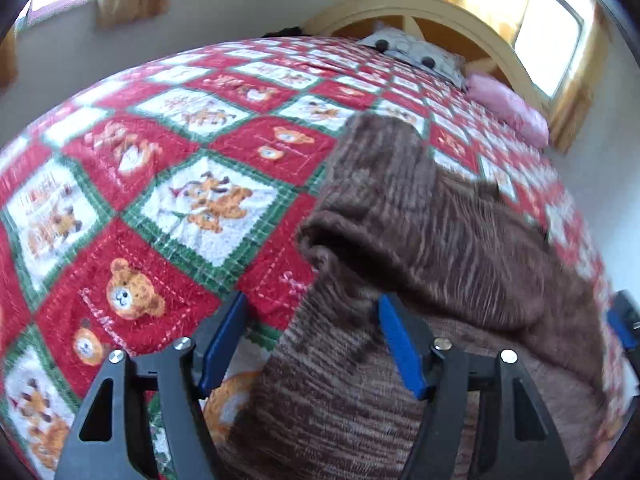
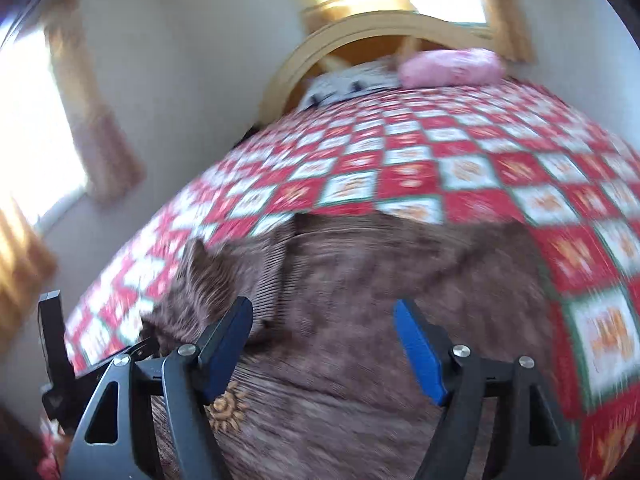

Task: Fold small clothes

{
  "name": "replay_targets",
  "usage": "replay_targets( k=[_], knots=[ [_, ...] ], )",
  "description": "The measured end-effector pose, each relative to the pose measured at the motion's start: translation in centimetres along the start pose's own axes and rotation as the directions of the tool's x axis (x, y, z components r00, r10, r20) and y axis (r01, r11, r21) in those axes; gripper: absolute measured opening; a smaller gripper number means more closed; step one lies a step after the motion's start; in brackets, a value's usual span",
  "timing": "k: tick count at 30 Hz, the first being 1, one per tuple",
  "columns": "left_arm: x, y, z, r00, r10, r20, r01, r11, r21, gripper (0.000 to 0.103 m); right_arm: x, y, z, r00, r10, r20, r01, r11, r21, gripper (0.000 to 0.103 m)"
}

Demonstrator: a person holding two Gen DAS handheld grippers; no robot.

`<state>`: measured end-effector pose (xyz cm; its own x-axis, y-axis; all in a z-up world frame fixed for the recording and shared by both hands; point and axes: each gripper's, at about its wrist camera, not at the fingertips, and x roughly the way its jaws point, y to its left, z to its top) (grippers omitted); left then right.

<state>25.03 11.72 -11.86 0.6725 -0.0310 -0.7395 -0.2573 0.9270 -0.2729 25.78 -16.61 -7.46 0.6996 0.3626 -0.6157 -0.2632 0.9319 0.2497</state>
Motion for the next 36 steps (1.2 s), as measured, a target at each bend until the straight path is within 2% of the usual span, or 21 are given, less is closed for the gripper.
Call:
replay_targets(
  k=[2,7,8,10,14,15,16,19,20,24,29,32,36],
  knots=[
    [0.2,0.2,0.2,1.0,0.016,0.011,-0.016,0.999,-0.038,0.072,2.8,1.4,0.8,0.999,0.011,-0.053,-0.012,0.999,-0.032,0.074],
    [0.4,-0.7,0.0,0.998,0.053,0.018,-0.052,0.998,-0.031,0.073,9.0,2.1,1.8,0.988,0.02,-0.152,-0.015,0.999,0.036,0.071],
    [0.5,-0.7,0.1,0.999,0.047,0.019,-0.046,0.998,-0.032,0.077,10.2,2.0,2.0,0.986,0.005,-0.167,0.002,0.999,0.039,0.07],
    [0.6,-1.0,0.0,0.999,0.027,0.02,-0.026,0.999,-0.039,0.079,11.9,2.2,2.3,0.983,-0.033,-0.18,0.038,0.999,0.026,0.062],
    [0.3,1.3,0.4,0.999,-0.023,0.04,0.027,0.995,-0.092,0.079,13.3,2.8,3.2,0.984,-0.061,-0.168,0.058,0.998,-0.024,0.059],
    [0.4,1.6,0.4,0.998,-0.035,0.045,0.039,0.993,-0.111,0.079,13.5,3.1,3.4,0.983,-0.079,-0.165,0.072,0.996,-0.045,0.046],
    [0.3,1.8,0.4,0.998,-0.041,0.051,0.047,0.991,-0.125,0.079,13.5,3.2,3.5,0.981,-0.112,-0.158,0.101,0.992,-0.074,0.027],
    [0.3,1.5,0.3,0.998,-0.029,0.053,0.036,0.992,-0.122,0.079,13.2,3.9,3.5,0.985,-0.111,-0.135,0.095,0.988,-0.12,0.005],
    [0.4,1.4,0.4,0.998,-0.025,0.052,0.031,0.992,-0.119,0.079,13.0,4.0,3.5,0.986,-0.114,-0.121,0.099,0.987,-0.124,0.002],
    [0.4,1.3,0.4,0.999,-0.016,0.05,0.021,0.993,-0.115,0.079,10.1,5.0,3.6,0.99,-0.142,-0.007,0.14,0.981,-0.137,0.002],
    [0.4,1.9,0.5,0.998,-0.01,0.057,0.019,0.989,-0.144,0.074,6.1,4.7,4.0,0.976,-0.188,0.112,0.202,0.97,-0.132,0.002],
    [0.4,1.9,0.4,0.998,-0.003,0.056,0.011,0.99,-0.144,0.073,5.6,3.5,3.9,0.97,-0.222,0.097,0.232,0.966,-0.109,0.002],
    [0.5,1.8,0.4,0.998,0.013,0.054,-0.006,0.99,-0.139,0.073,7.6,1.0,3.1,0.977,-0.212,-0.011,0.211,0.976,-0.047,0.002]
  ],
)
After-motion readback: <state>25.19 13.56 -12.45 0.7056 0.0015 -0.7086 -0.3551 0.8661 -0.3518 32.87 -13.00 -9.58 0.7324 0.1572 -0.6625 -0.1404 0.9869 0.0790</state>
